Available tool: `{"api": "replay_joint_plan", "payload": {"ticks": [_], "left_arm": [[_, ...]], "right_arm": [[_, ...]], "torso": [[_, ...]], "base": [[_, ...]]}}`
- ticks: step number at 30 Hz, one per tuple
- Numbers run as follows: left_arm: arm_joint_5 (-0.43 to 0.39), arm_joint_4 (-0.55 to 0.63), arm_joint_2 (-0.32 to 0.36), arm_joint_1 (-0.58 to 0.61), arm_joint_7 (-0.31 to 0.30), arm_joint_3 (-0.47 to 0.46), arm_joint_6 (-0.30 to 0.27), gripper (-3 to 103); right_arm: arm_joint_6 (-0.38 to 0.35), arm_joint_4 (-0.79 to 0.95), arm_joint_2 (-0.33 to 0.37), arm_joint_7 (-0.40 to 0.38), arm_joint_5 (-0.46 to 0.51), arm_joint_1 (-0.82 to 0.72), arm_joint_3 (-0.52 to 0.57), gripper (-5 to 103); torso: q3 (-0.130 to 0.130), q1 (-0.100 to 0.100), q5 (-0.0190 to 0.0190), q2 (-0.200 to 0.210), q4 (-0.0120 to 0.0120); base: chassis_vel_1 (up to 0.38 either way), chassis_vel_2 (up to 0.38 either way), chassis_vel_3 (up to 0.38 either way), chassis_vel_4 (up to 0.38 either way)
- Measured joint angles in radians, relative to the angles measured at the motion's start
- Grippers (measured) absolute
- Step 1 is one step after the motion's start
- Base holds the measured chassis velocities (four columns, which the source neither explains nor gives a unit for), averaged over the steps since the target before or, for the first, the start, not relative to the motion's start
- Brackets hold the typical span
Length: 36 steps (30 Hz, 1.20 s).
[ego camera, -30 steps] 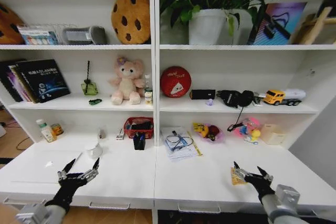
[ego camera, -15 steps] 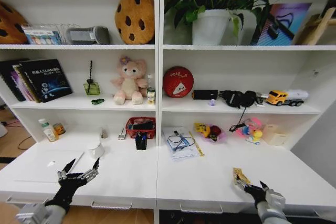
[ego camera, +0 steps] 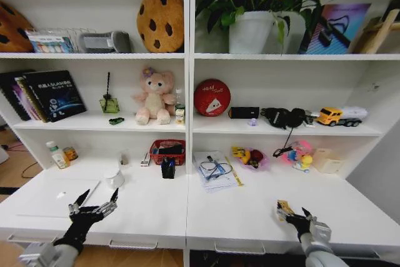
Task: Organize the objects on the table.
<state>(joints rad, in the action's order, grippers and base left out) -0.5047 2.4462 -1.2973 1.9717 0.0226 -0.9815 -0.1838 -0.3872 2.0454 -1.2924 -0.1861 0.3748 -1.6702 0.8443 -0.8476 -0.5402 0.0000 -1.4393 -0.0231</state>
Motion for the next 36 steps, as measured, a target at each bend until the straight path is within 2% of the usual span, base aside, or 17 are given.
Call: {"api": "replay_joint_plan", "payload": {"ticks": [1, 2, 4, 8, 13, 14, 17, 18, 19, 21, 22, 23, 26, 36], "left_arm": [[0.000, 0.000, 0.000, 0.000, 0.000, 0.000, 0.000, 100], [0.000, 0.000, 0.000, 0.000, 0.000, 0.000, 0.000, 100], [0.000, 0.000, 0.000, 0.000, 0.000, 0.000, 0.000, 100], [0.000, 0.000, 0.000, 0.000, 0.000, 0.000, 0.000, 100], [0.000, 0.000, 0.000, 0.000, 0.000, 0.000, 0.000, 100], [0.000, 0.000, 0.000, 0.000, 0.000, 0.000, 0.000, 100], [0.000, 0.000, 0.000, 0.000, 0.000, 0.000, 0.000, 100], [0.000, 0.000, 0.000, 0.000, 0.000, 0.000, 0.000, 100], [0.000, 0.000, 0.000, 0.000, 0.000, 0.000, 0.000, 100], [0.000, 0.000, 0.000, 0.000, 0.000, 0.000, 0.000, 100], [0.000, 0.000, 0.000, 0.000, 0.000, 0.000, 0.000, 100], [0.000, 0.000, 0.000, 0.000, 0.000, 0.000, 0.000, 100], [0.000, 0.000, 0.000, 0.000, 0.000, 0.000, 0.000, 100], [0.000, 0.000, 0.000, 0.000, 0.000, 0.000, 0.000, 100]], "right_arm": [[-0.001, 0.001, 0.001, 0.000, 0.000, 0.002, 0.000, 78], [-0.001, 0.001, 0.001, 0.000, 0.000, 0.002, 0.000, 78], [-0.001, 0.001, 0.002, -0.001, 0.000, 0.003, -0.001, 68], [-0.001, 0.001, 0.001, -0.001, 0.002, 0.002, -0.001, 63], [0.001, -0.002, -0.003, -0.001, -0.004, -0.001, -0.003, 42], [0.001, -0.002, -0.003, -0.001, -0.004, -0.001, -0.003, 42], [0.001, -0.004, -0.003, -0.001, -0.004, 0.000, -0.003, 26], [0.001, -0.004, -0.003, -0.001, -0.004, 0.000, -0.003, 26], [0.001, -0.006, -0.003, -0.001, -0.004, 0.000, -0.002, 21], [0.001, -0.007, -0.003, -0.001, -0.004, 0.000, -0.002, 21], [0.004, -0.014, -0.004, 0.000, -0.002, 0.000, 0.001, 10], [0.005, -0.015, -0.004, 0.000, 0.000, 0.000, 0.002, 4], [0.007, -0.016, -0.005, 0.003, 0.010, 0.000, 0.005, 1], [0.060, 0.038, 0.020, 0.019, 0.013, 0.042, -0.024, 0]], "torso": [[0.000, 0.000, 0.0000, 0.000, 0.0000], [0.000, 0.000, 0.0000, 0.000, 0.0000], [0.000, 0.000, 0.0000, 0.000, 0.0000], [0.000, 0.000, 0.0000, 0.000, 0.0000], [0.000, 0.000, 0.0000, 0.000, 0.0000], [0.000, 0.000, 0.0000, 0.000, 0.0000], [0.000, 0.000, 0.0000, 0.000, 0.0000], [0.000, 0.000, 0.0000, 0.000, 0.0000], [0.000, 0.000, 0.0000, 0.000, 0.0000], [0.000, 0.000, 0.0000, 0.000, 0.0000], [0.000, 0.000, 0.0000, 0.000, 0.0000], [0.000, 0.000, 0.0000, 0.000, -0.0001], [0.000, 0.000, 0.0000, 0.000, 0.0000], [0.000, 0.000, -0.0001, 0.000, -0.0003]], "base": [[0.000, 0.000, 0.000, 0.000], [0.000, 0.000, 0.000, 0.000], [0.000, 0.000, 0.000, 0.000], [0.000, 0.000, 0.000, 0.000], [0.000, 0.000, 0.000, 0.000], [0.000, 0.000, 0.000, 0.000], [0.000, 0.000, 0.000, 0.000], [0.000, 0.000, 0.000, 0.000], [0.000, 0.000, 0.000, 0.000], [0.000, 0.000, 0.000, 0.000], [0.000, 0.000, 0.000, 0.000], [0.000, 0.000, 0.000, 0.000], [0.000, 0.000, 0.000, 0.000], [0.000, 0.000, 0.000, 0.000]]}}
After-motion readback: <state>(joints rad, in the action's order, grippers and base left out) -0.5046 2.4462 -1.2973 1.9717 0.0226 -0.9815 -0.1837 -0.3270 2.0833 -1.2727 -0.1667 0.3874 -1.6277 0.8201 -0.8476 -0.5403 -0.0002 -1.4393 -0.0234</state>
